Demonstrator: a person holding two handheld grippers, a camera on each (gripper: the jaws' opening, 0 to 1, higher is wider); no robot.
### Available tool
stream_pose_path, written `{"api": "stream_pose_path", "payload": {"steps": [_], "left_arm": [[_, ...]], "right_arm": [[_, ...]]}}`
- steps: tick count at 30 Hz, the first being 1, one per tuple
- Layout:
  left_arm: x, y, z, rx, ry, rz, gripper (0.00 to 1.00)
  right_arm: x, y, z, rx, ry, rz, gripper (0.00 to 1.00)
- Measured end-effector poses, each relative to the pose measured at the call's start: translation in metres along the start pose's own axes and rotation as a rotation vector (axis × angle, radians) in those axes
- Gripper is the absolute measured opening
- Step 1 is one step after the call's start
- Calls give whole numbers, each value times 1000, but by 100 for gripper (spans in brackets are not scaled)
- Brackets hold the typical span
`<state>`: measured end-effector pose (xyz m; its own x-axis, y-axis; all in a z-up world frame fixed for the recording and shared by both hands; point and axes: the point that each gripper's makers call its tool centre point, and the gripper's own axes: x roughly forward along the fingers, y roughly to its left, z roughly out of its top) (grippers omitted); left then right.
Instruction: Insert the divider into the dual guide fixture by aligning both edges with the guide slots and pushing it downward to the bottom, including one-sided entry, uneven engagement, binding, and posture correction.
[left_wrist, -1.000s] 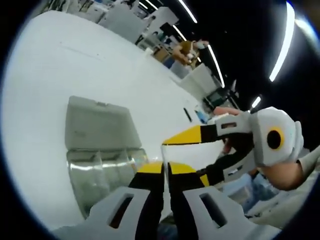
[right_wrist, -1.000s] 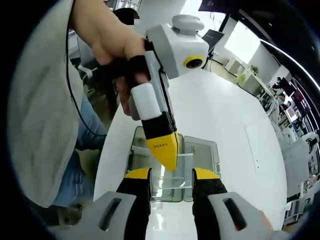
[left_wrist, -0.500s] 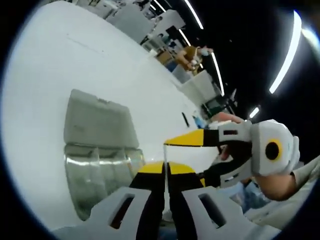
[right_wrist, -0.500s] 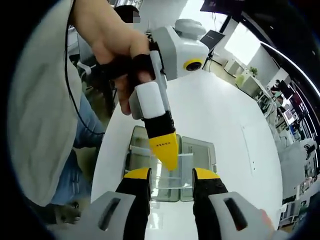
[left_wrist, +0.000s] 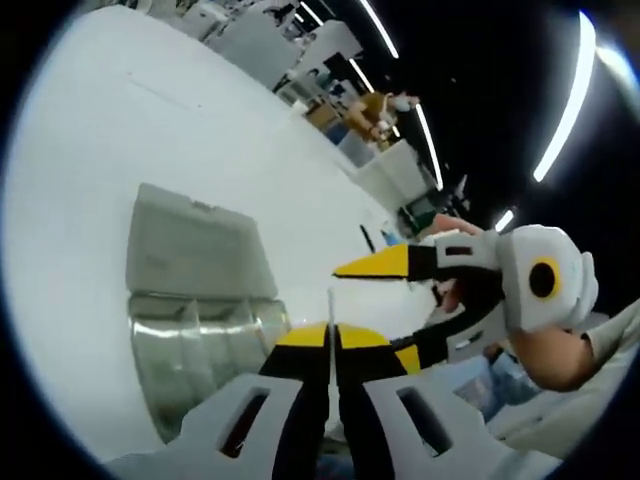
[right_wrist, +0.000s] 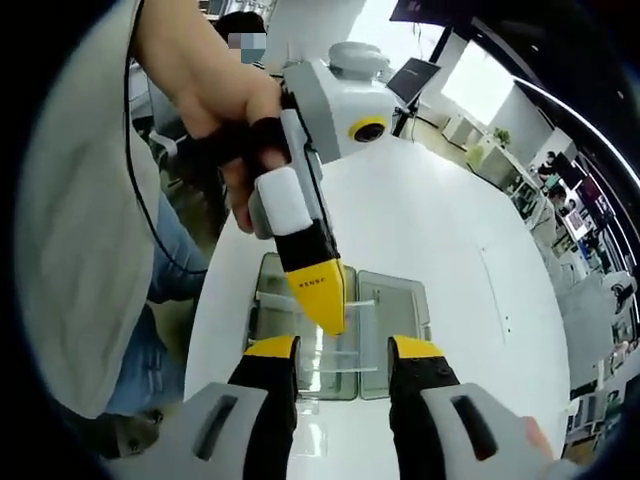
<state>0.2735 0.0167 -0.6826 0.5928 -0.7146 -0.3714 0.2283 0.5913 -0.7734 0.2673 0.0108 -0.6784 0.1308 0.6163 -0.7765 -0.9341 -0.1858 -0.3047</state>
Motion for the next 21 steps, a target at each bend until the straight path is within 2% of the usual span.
{"api": "stream_pose_path", "payload": {"steps": [21], "left_arm": [[2,-13,2,304,7,-68,0]], "right_arm": [[-12,-10,-3,43,-22,103,16]]}}
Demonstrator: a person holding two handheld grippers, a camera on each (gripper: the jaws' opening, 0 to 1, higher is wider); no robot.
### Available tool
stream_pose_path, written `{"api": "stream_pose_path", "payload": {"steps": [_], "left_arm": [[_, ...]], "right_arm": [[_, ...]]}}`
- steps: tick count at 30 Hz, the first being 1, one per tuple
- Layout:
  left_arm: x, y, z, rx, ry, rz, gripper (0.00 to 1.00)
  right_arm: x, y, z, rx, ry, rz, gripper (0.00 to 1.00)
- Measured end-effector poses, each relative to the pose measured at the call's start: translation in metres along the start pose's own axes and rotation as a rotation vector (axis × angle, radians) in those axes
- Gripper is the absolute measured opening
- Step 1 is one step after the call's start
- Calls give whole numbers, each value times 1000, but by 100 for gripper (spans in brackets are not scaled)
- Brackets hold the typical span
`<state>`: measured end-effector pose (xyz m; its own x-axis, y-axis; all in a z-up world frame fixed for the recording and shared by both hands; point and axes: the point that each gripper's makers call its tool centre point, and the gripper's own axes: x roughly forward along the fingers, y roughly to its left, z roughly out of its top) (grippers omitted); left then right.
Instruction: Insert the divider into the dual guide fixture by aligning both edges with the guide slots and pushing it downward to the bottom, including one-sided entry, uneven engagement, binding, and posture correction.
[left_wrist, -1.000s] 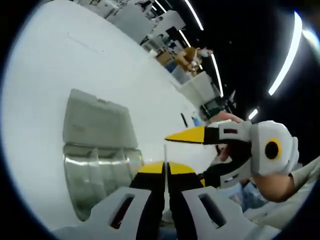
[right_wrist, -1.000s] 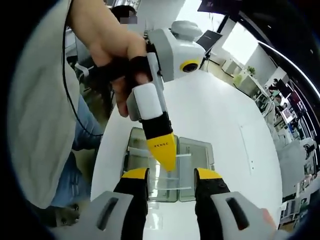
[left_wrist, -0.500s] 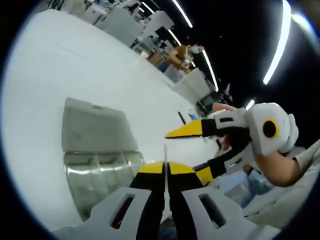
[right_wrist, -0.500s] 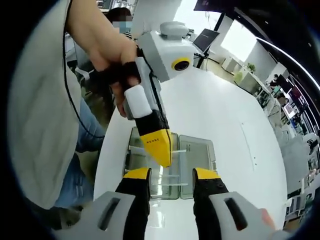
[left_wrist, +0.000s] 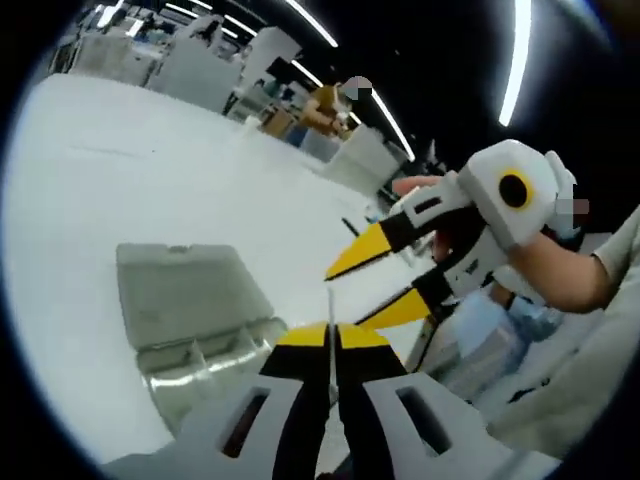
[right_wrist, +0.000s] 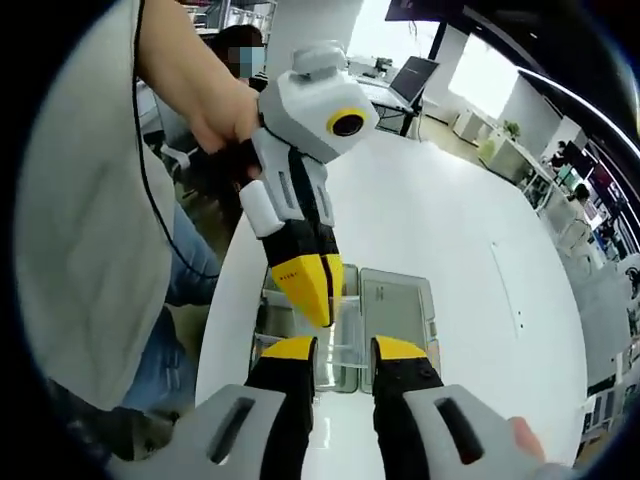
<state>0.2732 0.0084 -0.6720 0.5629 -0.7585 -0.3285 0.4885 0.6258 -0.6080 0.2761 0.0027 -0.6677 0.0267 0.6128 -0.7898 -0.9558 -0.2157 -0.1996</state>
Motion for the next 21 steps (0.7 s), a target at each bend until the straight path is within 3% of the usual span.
{"api": "stream_pose_path", "payload": {"steps": [21], "left_arm": [[1,-16,-2,286,36,-67,0]], "right_arm": [[-7,11,2,40,-6,192,5]]}}
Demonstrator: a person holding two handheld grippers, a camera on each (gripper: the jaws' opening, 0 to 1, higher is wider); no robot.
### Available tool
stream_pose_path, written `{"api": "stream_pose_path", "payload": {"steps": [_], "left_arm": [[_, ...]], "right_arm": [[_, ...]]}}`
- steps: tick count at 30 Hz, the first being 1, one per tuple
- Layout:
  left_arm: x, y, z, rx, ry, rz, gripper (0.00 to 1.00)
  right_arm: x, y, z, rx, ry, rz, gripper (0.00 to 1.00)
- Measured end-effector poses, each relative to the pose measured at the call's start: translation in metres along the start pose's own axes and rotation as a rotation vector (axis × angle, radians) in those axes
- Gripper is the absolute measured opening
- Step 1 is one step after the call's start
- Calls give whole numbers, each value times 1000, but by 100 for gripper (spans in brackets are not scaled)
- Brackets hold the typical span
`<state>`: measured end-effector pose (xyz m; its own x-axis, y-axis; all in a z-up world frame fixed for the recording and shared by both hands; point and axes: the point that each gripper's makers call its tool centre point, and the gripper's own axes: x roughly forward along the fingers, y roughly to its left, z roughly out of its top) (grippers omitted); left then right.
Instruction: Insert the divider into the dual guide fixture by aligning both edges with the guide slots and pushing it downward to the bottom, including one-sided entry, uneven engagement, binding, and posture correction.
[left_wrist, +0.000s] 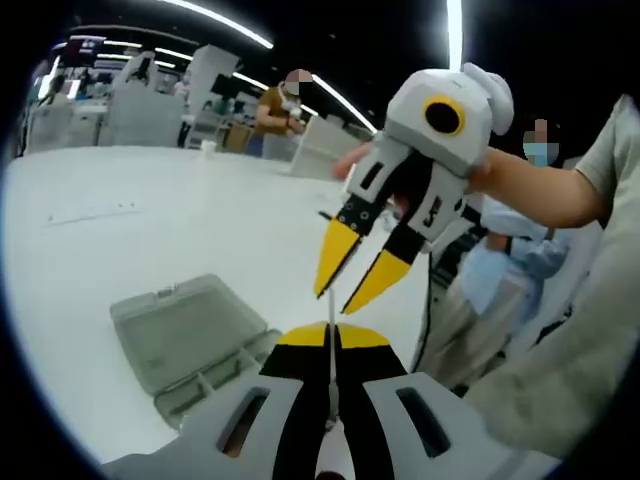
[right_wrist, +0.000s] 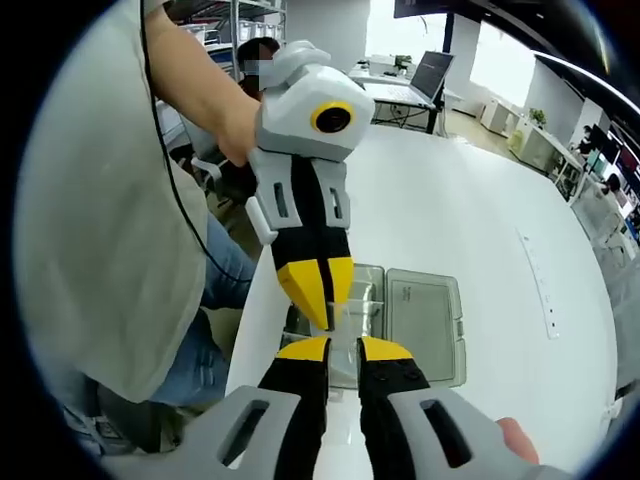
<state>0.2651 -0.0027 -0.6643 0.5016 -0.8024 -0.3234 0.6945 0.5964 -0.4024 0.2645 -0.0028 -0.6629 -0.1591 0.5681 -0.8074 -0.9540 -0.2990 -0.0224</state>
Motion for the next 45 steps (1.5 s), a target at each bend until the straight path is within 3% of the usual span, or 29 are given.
{"api": "stream_pose_path", "payload": {"steps": [2,26,45], "left_arm": [[1,-1,-1,39,14,-4,0],[1,-7,-8,167,36,-38,0],[3,-8,-13,205,52,-46,1]], "right_arm": [[1,1,-1,4,1,18,4],[8,13,-4,29,24,114,0],[8,21,-5,36,43,130,0]]}}
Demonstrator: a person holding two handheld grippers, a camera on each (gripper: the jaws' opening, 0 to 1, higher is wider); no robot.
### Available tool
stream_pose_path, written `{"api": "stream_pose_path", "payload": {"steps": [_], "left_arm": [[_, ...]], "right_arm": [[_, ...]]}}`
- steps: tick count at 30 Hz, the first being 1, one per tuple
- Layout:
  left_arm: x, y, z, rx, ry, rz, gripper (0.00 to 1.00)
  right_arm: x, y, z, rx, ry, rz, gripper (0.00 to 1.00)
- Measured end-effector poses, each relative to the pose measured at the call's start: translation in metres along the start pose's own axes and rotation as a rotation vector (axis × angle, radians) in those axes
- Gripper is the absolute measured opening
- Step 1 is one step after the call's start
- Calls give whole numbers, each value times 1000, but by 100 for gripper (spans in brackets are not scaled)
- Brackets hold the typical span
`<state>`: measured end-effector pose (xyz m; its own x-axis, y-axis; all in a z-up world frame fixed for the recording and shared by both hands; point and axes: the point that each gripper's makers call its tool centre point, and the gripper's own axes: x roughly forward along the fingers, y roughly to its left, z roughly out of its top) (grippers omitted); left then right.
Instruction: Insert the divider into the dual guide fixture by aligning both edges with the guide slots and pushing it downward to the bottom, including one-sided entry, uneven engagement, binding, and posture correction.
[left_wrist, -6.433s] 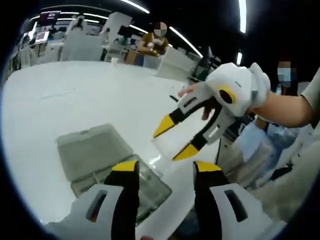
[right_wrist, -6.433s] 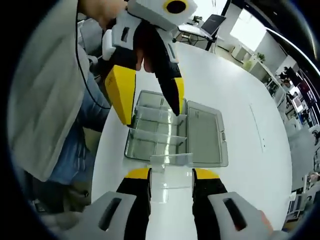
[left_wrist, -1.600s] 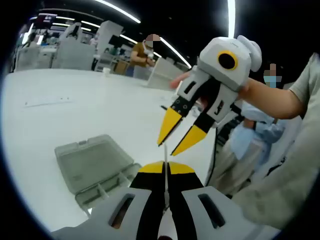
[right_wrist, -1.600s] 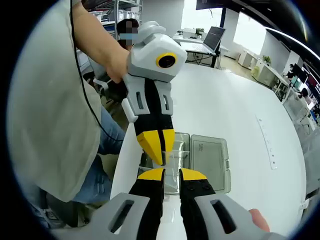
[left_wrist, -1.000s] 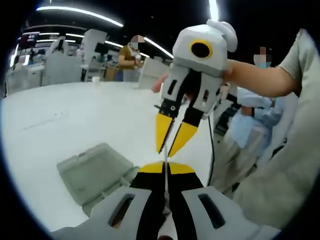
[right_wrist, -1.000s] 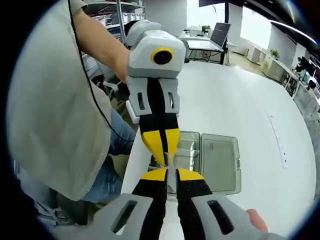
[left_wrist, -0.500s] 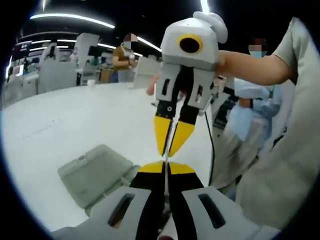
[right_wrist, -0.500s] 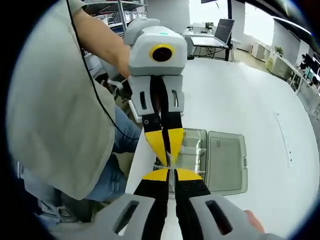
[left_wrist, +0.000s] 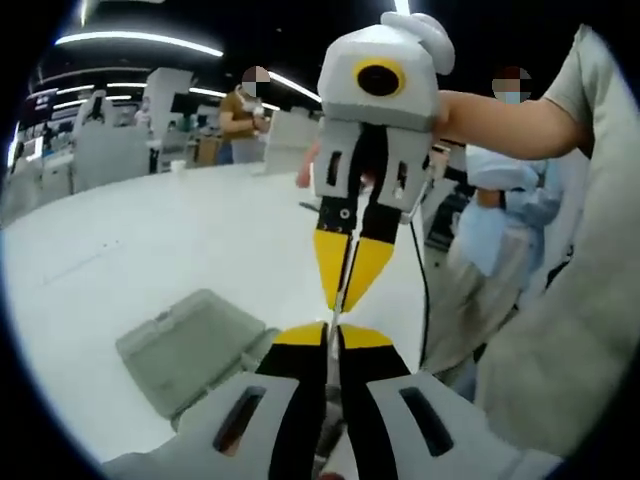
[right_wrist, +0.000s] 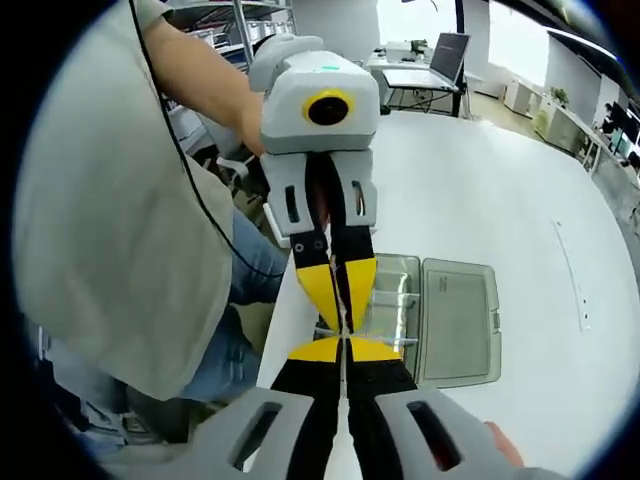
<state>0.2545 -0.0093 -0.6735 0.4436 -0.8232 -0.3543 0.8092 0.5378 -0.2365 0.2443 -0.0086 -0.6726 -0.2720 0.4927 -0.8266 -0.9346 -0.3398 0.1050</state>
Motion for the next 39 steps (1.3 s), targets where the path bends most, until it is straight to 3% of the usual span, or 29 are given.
{"api": "stream_pose_path", "payload": {"steps": [20,39], "left_arm": [[4,-3,-3,33,34,3,2],[-1,3,-2,55,40,49,3]], "right_arm": [[-1,4,-1,12,9,-6,0],[-1,-2,4,-7,26,-12,0]]}}
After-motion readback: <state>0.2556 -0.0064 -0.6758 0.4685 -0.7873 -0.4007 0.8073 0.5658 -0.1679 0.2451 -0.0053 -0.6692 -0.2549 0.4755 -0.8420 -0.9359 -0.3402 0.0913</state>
